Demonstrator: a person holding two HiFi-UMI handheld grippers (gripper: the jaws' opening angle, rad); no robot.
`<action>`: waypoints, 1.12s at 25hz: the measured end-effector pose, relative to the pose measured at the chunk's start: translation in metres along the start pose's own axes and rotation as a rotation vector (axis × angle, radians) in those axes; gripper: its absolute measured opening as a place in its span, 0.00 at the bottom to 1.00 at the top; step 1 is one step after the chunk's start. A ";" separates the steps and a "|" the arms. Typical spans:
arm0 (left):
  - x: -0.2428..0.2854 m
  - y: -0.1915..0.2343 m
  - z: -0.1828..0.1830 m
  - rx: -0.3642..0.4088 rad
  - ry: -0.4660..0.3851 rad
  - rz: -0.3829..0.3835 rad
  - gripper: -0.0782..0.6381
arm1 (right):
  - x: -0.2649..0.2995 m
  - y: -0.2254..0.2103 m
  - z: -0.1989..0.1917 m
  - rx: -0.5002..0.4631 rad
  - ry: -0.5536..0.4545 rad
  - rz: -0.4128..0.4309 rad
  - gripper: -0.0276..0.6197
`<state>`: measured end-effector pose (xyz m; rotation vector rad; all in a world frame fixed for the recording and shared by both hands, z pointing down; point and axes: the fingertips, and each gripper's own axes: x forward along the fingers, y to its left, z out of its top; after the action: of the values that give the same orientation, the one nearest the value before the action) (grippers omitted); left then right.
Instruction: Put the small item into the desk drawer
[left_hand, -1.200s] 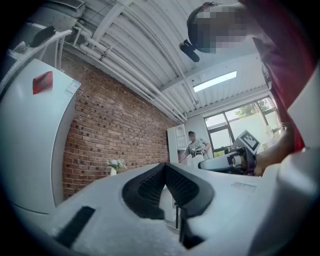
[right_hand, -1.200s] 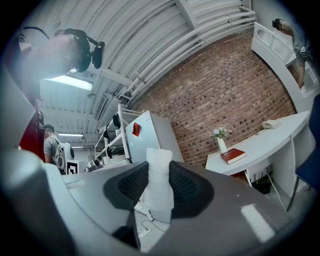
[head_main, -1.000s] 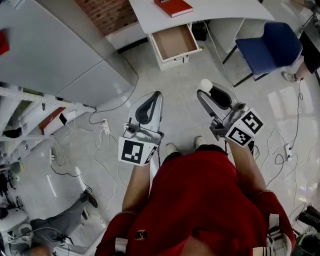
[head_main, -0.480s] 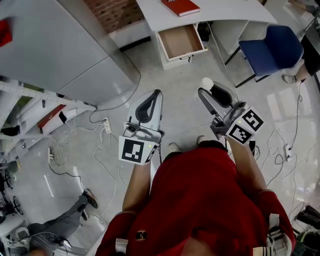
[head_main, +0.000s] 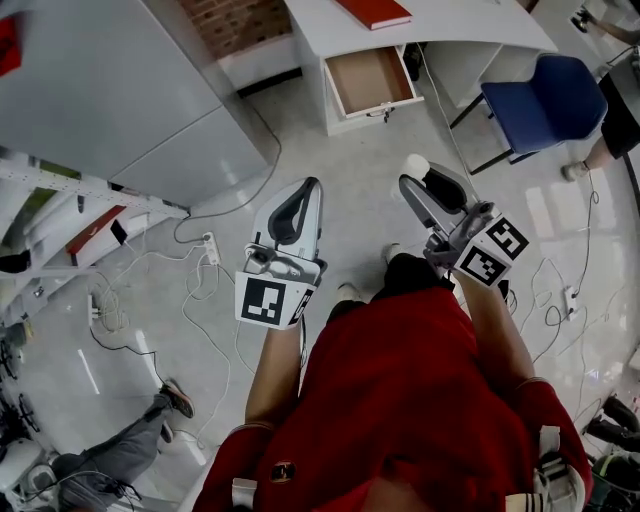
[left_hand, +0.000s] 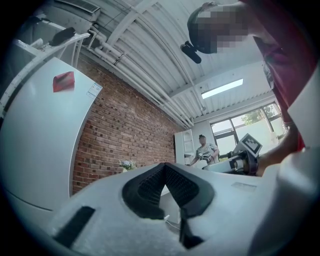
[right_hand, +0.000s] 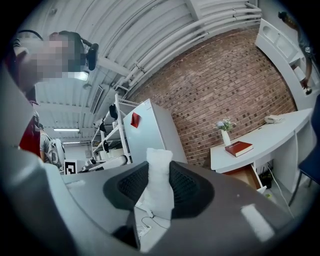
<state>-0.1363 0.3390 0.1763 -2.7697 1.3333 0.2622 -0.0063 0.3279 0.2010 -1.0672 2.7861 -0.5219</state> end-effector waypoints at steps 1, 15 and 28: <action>0.003 0.005 -0.002 0.000 0.001 0.003 0.12 | 0.005 -0.005 0.001 0.001 -0.001 -0.001 0.26; 0.134 0.094 -0.061 0.065 0.084 0.095 0.12 | 0.105 -0.166 -0.001 -0.040 0.086 0.011 0.26; 0.296 0.169 -0.160 0.114 0.213 0.255 0.12 | 0.210 -0.357 -0.027 -0.029 0.258 0.022 0.26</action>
<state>-0.0669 -0.0146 0.2852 -2.5912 1.6944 -0.1003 0.0545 -0.0517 0.3571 -1.0409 3.0311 -0.6627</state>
